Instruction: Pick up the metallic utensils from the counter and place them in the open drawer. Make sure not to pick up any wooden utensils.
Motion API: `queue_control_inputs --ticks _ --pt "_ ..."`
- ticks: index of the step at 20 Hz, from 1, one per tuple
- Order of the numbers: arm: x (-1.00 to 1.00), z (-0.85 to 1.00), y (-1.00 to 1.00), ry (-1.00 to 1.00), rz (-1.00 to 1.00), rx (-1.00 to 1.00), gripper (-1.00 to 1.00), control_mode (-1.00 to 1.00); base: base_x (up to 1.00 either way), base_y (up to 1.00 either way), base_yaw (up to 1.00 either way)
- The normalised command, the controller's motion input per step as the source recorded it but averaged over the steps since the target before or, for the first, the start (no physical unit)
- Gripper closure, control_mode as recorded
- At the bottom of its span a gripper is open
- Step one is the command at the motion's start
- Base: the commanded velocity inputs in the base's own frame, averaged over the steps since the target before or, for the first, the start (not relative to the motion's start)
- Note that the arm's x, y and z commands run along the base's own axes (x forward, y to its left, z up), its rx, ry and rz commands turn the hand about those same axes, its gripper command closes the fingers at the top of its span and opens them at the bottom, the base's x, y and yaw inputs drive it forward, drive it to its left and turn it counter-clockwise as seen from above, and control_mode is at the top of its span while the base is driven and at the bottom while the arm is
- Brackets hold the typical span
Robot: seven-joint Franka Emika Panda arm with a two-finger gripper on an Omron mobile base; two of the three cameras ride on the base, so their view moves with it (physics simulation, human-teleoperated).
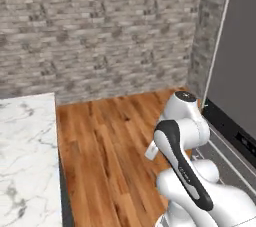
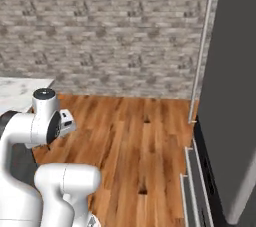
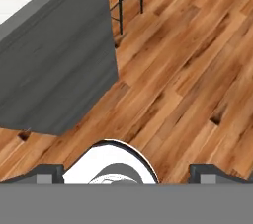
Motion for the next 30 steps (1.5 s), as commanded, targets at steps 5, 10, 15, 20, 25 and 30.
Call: queue_control_inputs --ticks 5,10,15,20,25,30 --pt "0.0 0.0 0.0 0.0 0.0 0.0 -1.0 1.0 0.9 0.0 0.69" --pt "0.0 0.0 0.0 0.0 0.0 0.0 -1.0 1.0 1.0 0.0 0.42" --pt "0.0 0.0 0.0 0.0 0.0 0.0 -1.0 1.0 1.0 -0.13 0.24" --pt "0.0 0.0 0.0 0.0 0.0 0.0 -1.0 1.0 1.0 -0.2 0.19" --pt "0.0 0.0 0.0 0.0 0.0 0.0 -1.0 1.0 1.0 -0.19 0.2" --pt "0.0 0.0 0.0 0.0 0.0 0.0 -1.0 1.0 1.0 -0.02 0.29"
